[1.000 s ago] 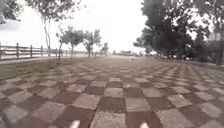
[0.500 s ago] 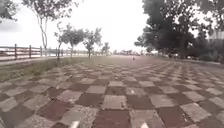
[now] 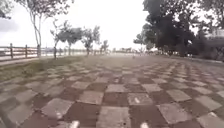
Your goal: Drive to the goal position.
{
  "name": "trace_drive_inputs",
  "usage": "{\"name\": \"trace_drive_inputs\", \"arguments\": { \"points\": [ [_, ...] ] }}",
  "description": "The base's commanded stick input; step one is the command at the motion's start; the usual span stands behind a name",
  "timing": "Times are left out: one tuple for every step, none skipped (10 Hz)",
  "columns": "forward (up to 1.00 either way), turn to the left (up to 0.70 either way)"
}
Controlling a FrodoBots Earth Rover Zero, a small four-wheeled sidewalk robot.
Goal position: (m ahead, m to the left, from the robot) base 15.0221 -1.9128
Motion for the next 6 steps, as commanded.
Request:
{"name": "trace_drive_inputs", "arguments": {
  "points": [
    [0.7,0.0],
    [0.7,0.0],
    [0.7,0.0],
    [0.7,0.0],
    [0.7,0.0],
    [0.7,0.0]
  ]
}}
